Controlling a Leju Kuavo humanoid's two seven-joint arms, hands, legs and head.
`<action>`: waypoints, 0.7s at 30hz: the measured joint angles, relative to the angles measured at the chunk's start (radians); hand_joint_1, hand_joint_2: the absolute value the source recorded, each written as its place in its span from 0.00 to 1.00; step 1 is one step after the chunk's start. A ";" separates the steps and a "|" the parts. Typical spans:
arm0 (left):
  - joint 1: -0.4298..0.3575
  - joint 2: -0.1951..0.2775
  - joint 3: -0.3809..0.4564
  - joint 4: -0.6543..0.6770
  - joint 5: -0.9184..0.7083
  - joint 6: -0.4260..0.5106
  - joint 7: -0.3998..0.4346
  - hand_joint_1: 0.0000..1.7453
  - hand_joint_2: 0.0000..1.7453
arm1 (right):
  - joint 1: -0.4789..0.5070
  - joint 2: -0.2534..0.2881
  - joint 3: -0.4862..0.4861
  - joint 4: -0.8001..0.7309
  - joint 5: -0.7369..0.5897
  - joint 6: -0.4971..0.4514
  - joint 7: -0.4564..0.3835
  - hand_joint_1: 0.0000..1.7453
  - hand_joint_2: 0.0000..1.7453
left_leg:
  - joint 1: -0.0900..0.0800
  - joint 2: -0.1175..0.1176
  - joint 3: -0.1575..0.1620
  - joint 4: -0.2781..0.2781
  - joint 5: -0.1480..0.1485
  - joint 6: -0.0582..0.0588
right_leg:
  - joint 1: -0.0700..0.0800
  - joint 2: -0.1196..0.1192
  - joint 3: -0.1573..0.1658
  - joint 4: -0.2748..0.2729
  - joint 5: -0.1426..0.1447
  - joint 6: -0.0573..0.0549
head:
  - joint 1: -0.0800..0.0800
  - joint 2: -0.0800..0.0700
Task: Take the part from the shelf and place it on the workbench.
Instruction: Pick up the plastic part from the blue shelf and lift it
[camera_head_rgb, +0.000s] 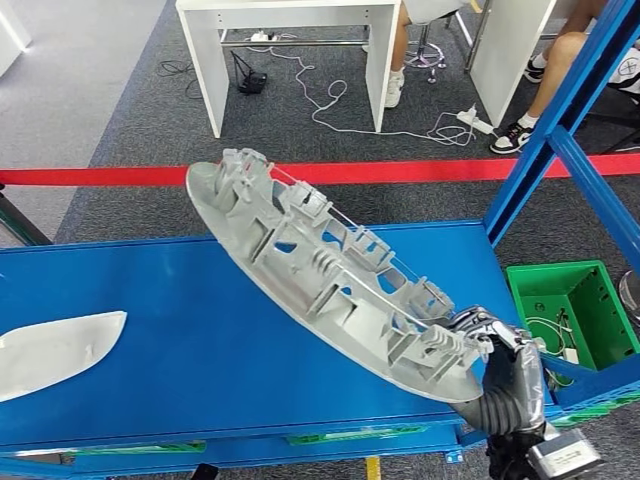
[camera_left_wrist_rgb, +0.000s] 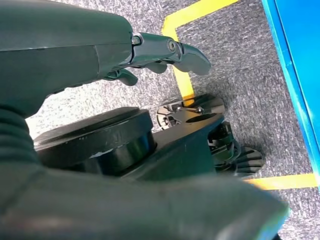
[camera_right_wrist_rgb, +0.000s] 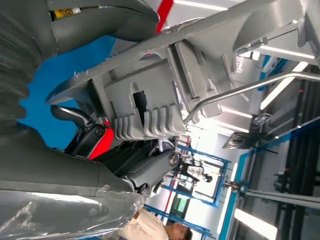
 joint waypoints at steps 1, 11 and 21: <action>0.000 0.000 0.000 0.000 0.000 0.000 -0.001 0.00 1.00 | 0.000 0.003 -0.006 -0.007 -0.004 0.004 0.000 1.00 1.00 | 0.000 0.000 0.000 0.000 0.000 0.000 | 0.000 0.000 0.000 0.000 0.000 0.000 | 0.000 0.000; 0.000 0.000 0.000 0.000 -0.002 0.004 -0.011 0.00 1.00 | 0.000 0.017 -0.036 -0.037 -0.038 0.036 -0.003 1.00 1.00 | 0.000 0.000 0.000 0.000 0.000 0.000 | 0.000 0.000 0.000 0.000 0.000 0.000 | 0.000 0.000; 0.000 0.000 -0.008 0.000 -0.030 0.006 -0.053 0.00 1.00 | -0.003 0.024 -0.058 -0.059 -0.046 0.066 -0.003 1.00 1.00 | 0.000 0.000 0.000 0.000 0.000 0.000 | 0.000 0.000 0.000 0.000 0.000 0.000 | 0.000 0.000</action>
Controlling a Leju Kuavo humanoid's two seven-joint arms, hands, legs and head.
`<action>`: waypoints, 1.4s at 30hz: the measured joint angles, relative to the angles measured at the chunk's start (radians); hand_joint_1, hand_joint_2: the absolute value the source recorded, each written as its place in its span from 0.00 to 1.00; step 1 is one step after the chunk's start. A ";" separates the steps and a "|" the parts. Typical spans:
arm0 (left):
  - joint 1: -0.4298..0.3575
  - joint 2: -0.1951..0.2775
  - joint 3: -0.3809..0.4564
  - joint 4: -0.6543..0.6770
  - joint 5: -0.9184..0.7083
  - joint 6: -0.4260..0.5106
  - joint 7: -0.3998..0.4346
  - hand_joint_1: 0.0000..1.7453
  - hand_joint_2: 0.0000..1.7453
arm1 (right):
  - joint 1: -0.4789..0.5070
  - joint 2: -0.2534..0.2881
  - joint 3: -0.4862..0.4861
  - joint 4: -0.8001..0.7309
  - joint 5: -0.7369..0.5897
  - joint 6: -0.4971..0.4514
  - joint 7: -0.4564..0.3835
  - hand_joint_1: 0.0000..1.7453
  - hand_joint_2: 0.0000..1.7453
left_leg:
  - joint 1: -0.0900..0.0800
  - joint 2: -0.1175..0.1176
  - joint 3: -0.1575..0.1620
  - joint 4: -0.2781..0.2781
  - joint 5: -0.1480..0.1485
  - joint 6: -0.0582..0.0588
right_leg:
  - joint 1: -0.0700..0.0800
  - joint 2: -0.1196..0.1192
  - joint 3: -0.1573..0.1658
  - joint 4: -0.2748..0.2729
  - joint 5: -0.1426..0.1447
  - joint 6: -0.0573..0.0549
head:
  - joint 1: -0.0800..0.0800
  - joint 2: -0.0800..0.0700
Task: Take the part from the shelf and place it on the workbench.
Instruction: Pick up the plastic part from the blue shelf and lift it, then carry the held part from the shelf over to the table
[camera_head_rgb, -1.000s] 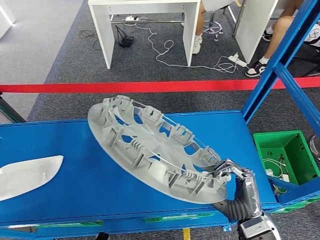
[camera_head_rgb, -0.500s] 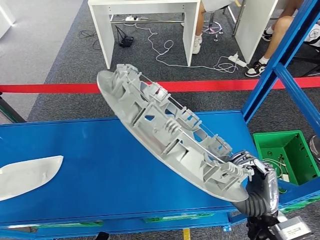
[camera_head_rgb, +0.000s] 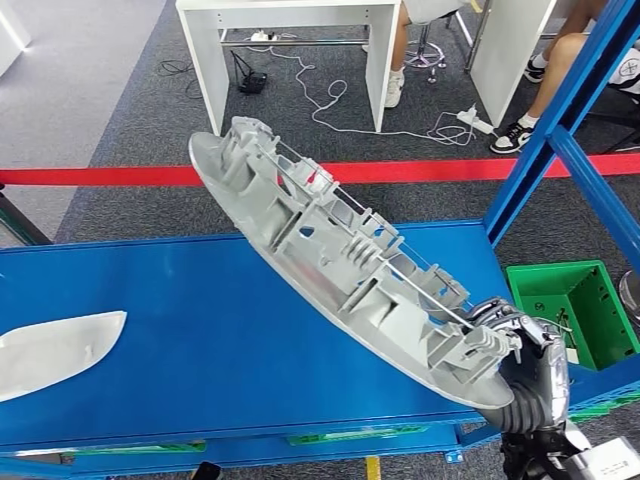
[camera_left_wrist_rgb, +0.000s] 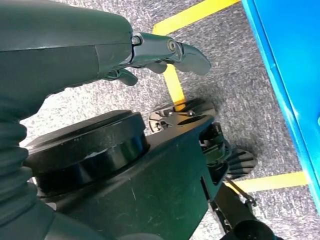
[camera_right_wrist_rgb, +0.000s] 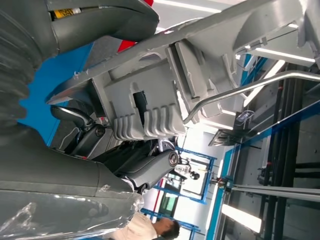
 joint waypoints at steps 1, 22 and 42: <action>0.000 0.000 0.000 0.000 0.004 0.001 -0.005 0.00 1.00 | 0.000 0.000 -0.001 -0.002 0.000 0.002 0.000 1.00 1.00 | 0.000 0.000 0.000 0.000 0.000 0.000 | 0.000 0.000 0.000 0.000 0.000 0.000 | 0.000 0.000; 0.000 0.000 0.012 0.000 0.040 -0.002 -0.012 0.00 1.00 | 0.002 0.000 -0.008 -0.013 0.012 0.031 0.011 1.00 1.00 | -0.006 0.000 -0.003 0.007 0.001 0.013 | -0.008 0.000 0.002 -0.007 0.008 0.012 | -0.001 0.000; -0.007 -0.002 0.020 0.000 0.027 0.054 -0.030 0.00 1.00 | 0.001 -0.001 -0.010 -0.030 0.021 0.048 0.006 1.00 1.00 | 0.019 0.004 -0.092 0.124 -0.054 -0.032 | -0.003 -0.003 0.018 0.026 -0.045 -0.023 | 0.000 0.000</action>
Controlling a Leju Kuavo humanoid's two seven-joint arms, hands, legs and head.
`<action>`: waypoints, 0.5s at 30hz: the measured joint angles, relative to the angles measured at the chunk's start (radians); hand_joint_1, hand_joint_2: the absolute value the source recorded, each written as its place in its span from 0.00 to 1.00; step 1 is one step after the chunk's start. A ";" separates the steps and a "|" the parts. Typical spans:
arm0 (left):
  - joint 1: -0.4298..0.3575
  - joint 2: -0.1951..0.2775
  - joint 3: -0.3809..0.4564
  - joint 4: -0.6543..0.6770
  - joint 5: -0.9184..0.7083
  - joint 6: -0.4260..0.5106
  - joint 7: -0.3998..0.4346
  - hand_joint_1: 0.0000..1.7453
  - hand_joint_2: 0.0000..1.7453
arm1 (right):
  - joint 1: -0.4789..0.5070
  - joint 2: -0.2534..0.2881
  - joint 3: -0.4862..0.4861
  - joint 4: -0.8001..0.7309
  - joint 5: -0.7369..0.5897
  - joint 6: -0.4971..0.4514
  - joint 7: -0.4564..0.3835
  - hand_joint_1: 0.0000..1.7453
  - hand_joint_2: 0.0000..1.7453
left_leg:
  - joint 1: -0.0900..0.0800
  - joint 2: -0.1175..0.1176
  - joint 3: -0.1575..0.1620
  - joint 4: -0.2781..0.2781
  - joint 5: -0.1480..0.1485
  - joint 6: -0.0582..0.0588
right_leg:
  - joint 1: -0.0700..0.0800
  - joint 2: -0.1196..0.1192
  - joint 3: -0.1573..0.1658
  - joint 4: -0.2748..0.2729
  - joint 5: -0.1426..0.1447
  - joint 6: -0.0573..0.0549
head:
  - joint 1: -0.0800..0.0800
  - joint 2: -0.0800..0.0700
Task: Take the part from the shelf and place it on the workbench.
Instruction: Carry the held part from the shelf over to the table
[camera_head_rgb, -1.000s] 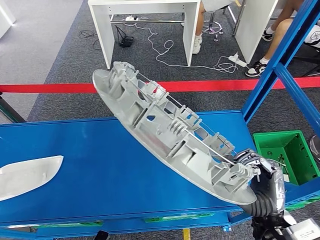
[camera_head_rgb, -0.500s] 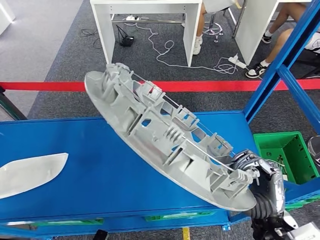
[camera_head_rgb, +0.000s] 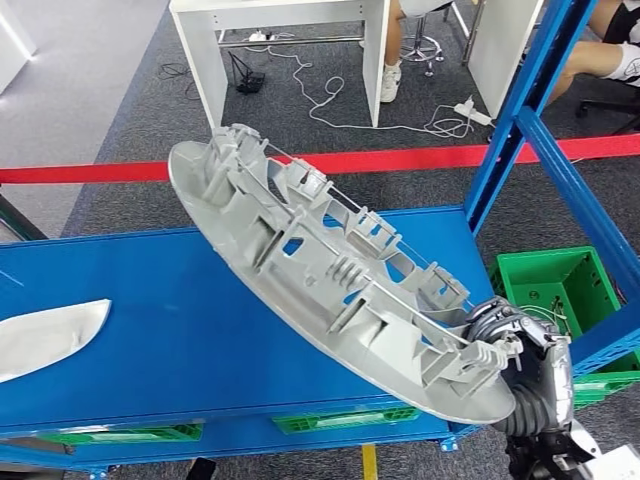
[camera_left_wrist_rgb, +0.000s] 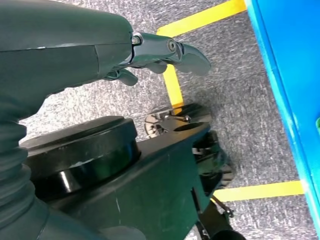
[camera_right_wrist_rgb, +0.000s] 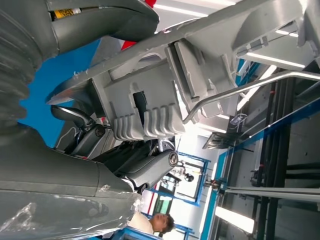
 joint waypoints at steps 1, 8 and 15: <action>0.000 0.000 0.000 0.000 0.000 0.000 0.000 0.00 1.00 | 0.000 0.000 0.000 0.000 0.000 0.000 0.000 1.00 1.00 | 0.000 0.000 -0.028 0.069 -0.042 -0.001 | 0.002 -0.001 -0.010 0.000 0.006 -0.005 | -0.001 0.000; -0.006 0.000 0.000 0.000 -0.003 0.000 0.003 0.00 1.00 | 0.000 0.000 0.000 0.000 0.002 0.002 0.000 1.00 1.00 | -0.021 0.002 0.081 -0.036 0.017 0.039 | 0.022 -0.003 -0.070 0.000 0.062 -0.010 | 0.000 0.000; -0.008 -0.003 0.006 0.000 -0.003 0.005 0.005 0.00 1.00 | 0.002 0.000 0.000 -0.002 -0.001 -0.001 0.000 1.00 1.00 | -0.023 0.008 0.072 -0.123 0.081 0.061 | 0.015 -0.004 -0.107 0.046 0.017 0.030 | -0.003 0.000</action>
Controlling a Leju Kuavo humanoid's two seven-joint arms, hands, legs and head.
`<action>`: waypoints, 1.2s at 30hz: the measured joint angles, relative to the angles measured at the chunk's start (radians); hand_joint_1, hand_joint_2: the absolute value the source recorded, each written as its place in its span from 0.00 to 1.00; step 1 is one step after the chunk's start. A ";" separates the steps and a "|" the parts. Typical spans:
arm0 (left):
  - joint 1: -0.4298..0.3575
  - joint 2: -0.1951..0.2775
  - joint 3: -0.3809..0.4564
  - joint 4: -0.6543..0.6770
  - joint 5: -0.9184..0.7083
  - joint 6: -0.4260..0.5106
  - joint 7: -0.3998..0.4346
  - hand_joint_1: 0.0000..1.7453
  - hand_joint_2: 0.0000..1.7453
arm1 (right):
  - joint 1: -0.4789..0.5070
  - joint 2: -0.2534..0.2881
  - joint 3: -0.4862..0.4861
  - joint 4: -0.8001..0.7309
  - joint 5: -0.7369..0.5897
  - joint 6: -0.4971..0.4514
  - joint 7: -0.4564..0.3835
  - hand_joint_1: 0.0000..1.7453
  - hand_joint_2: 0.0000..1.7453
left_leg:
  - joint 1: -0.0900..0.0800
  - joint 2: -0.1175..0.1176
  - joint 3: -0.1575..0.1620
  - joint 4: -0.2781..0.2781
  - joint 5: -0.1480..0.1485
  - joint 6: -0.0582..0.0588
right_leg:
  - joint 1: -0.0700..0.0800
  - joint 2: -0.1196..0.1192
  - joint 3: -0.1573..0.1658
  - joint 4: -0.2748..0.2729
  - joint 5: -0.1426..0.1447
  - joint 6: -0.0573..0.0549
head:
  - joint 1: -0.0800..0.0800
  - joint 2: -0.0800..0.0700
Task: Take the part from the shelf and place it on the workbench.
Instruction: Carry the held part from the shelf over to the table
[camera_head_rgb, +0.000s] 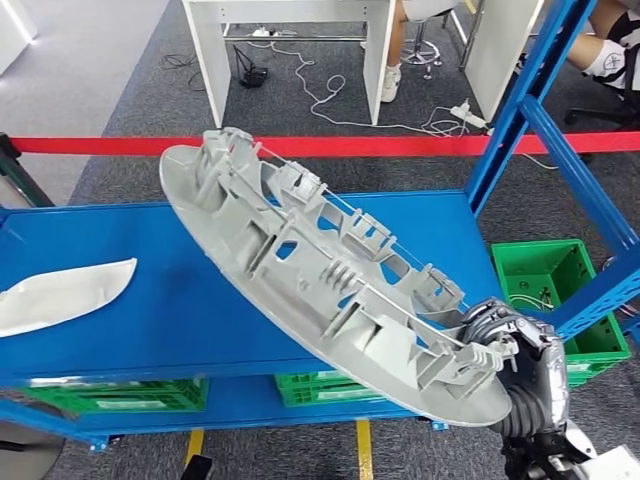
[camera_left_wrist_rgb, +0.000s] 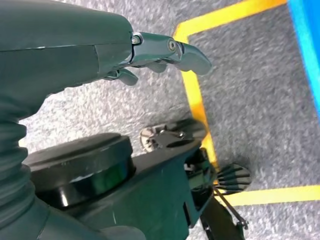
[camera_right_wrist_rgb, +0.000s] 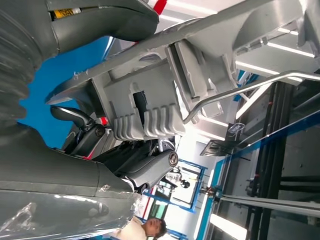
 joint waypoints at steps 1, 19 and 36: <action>0.000 0.000 0.002 0.000 0.000 0.000 0.000 0.00 1.00 | 0.000 0.000 0.000 0.000 -0.003 0.000 0.001 1.00 1.00 | 0.000 0.000 -0.014 0.000 0.012 0.003 | -0.001 0.000 -0.015 0.060 -0.054 0.004 | 0.002 0.000; 0.005 0.000 0.011 0.000 0.000 0.003 0.002 0.00 1.00 | -0.010 0.000 -0.006 -0.005 -0.018 0.016 0.010 1.00 1.00 | 0.015 0.000 -0.198 0.291 -0.083 -0.064 | -0.004 -0.005 0.147 -0.099 -0.014 -0.043 | -0.006 0.000; 0.002 0.006 0.022 -0.001 0.003 0.013 -0.009 0.00 1.00 | -0.020 0.000 -0.002 0.014 -0.018 0.024 -0.004 1.00 1.00 | -0.001 0.001 -0.099 0.000 0.083 -0.003 | -0.003 -0.007 0.074 0.170 -0.115 0.003 | 0.002 0.000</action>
